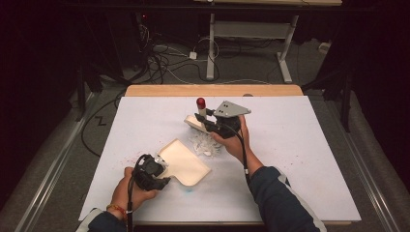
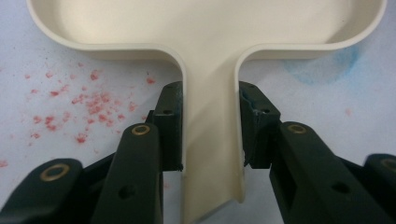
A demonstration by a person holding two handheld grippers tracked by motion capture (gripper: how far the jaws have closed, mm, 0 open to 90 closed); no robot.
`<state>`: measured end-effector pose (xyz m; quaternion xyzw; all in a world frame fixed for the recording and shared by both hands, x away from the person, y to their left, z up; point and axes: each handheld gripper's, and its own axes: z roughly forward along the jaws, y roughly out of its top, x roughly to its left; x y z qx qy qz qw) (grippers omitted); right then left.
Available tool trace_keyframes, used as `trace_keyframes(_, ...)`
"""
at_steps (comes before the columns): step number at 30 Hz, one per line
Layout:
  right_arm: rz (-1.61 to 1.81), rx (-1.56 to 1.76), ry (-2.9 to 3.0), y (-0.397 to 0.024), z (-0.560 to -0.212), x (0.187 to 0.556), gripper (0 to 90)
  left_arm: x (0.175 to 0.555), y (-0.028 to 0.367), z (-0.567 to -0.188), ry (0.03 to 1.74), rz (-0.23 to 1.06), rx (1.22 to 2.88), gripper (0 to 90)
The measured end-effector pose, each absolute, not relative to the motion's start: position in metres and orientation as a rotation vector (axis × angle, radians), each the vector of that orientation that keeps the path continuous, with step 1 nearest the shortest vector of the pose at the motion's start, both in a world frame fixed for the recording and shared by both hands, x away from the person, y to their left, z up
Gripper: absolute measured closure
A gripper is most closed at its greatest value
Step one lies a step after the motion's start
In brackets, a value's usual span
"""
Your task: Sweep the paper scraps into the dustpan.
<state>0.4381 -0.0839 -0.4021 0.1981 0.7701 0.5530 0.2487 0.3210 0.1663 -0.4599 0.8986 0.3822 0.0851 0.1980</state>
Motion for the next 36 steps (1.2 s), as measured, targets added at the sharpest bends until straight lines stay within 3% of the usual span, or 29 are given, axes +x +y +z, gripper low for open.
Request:
trace_keyframes(24,1.608,0.376,2.148,-0.062,-0.402,0.391,70.3,0.325,0.157,-0.462,1.089,0.239,2.505,63.4)
trace_keyframes(36,1.654,0.355,2.070,-0.069,-0.379,0.382,70.4,0.323,0.157,-0.462,1.083,0.250,2.511,63.4)
